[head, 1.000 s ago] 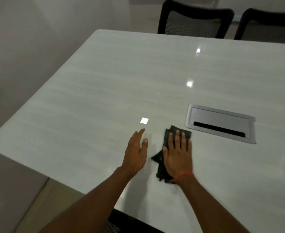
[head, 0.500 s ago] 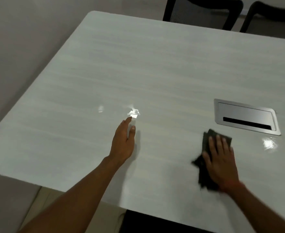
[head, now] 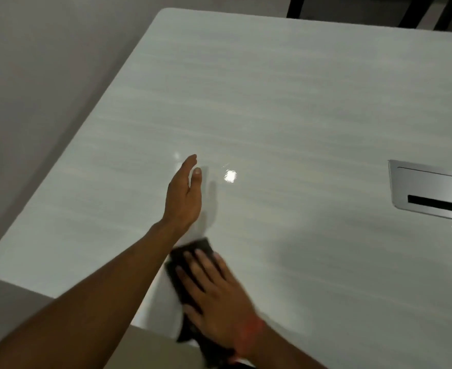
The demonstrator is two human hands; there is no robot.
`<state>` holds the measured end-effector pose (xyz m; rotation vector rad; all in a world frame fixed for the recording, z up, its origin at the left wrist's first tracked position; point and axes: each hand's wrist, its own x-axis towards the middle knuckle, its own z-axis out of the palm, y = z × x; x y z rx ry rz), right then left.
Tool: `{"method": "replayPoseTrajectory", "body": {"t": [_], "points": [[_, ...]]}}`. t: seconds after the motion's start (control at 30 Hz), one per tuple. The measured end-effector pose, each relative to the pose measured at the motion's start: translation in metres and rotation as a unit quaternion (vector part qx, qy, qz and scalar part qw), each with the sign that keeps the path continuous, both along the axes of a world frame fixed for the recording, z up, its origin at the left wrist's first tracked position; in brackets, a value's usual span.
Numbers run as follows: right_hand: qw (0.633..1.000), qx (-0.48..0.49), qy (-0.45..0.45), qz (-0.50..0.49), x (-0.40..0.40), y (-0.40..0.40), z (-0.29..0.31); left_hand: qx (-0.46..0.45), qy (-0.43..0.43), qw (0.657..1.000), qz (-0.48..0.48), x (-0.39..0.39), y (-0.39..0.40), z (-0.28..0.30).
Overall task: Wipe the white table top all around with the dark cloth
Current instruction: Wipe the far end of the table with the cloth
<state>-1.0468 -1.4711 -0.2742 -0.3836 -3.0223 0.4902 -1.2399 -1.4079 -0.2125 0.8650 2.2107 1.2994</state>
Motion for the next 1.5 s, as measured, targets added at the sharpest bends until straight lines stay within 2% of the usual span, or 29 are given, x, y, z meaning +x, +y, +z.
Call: {"method": "replayPoseTrajectory", "body": {"t": [0.07,0.2,0.27,0.37,0.47,0.57,0.63,0.7,0.8,0.9,0.97,1.07,1.17,1.23,1.3,1.33,1.4,1.43,1.5], "points": [[0.999,0.011,-0.025,-0.043,0.046,0.023,-0.004,0.007,-0.008,1.0,0.009,-0.01,0.001,-0.003],[0.972,0.023,-0.047,-0.228,0.075,0.127,-0.006,0.008,-0.006,1.0,0.012,-0.033,-0.013,-0.02],[0.944,0.027,-0.057,-0.323,0.039,0.182,-0.006,0.011,-0.004,1.0,0.008,-0.059,-0.021,-0.024],[0.915,0.029,-0.056,-0.397,-0.073,0.231,-0.007,0.024,0.003,1.0,-0.003,-0.098,-0.032,-0.029],[0.934,0.022,-0.032,-0.356,-0.21,0.198,-0.009,0.034,0.008,0.999,-0.005,-0.143,-0.045,-0.027],[0.977,0.006,0.03,-0.213,-0.297,0.078,-0.004,0.033,0.014,0.999,-0.009,-0.189,-0.06,-0.023],[0.994,-0.011,0.03,-0.104,-0.294,-0.01,0.001,0.023,0.011,1.0,-0.013,-0.218,-0.07,-0.021],[0.999,0.009,-0.005,-0.052,-0.251,-0.064,0.003,0.022,0.005,1.0,-0.015,-0.241,-0.081,-0.021],[0.993,0.014,-0.042,-0.107,-0.165,-0.066,-0.003,0.034,-0.005,0.999,-0.008,-0.264,-0.097,-0.029],[0.958,0.02,-0.083,-0.272,-0.108,-0.004,0.004,0.037,-0.027,0.999,0.017,-0.282,-0.108,-0.037],[0.92,0.022,-0.089,-0.38,-0.113,0.055,0.01,0.044,-0.03,0.998,0.023,-0.291,-0.111,-0.036],[0.898,0.029,-0.074,-0.434,-0.205,0.139,0.007,0.045,-0.028,0.998,0.018,-0.306,-0.111,-0.042],[0.921,0.034,-0.06,-0.384,-0.342,0.17,-0.005,0.052,-0.01,0.998,0.034,-0.328,-0.109,-0.044],[0.951,0.045,-0.011,-0.307,-0.416,0.138,-0.01,0.075,-0.02,0.995,0.058,-0.323,-0.097,-0.04],[0.983,0.037,0.017,-0.179,-0.446,0.069,-0.009,0.158,-0.094,0.978,0.095,-0.311,-0.086,-0.028],[0.994,0.033,0.018,-0.105,-0.438,0.03,-0.007,0.174,-0.123,0.971,0.108,-0.311,-0.085,-0.026],[1.0,0.014,-0.011,0.017,-0.387,-0.032,0.002,0.106,-0.097,0.985,0.092,-0.324,-0.091,-0.015],[0.999,0.007,-0.023,0.043,-0.353,-0.043,0.004,0.069,-0.051,0.991,0.098,-0.334,-0.095,-0.018],[0.999,-0.001,-0.028,0.032,-0.294,-0.022,0.003,0.056,-0.051,0.992,0.099,-0.347,-0.105,-0.018]]}}
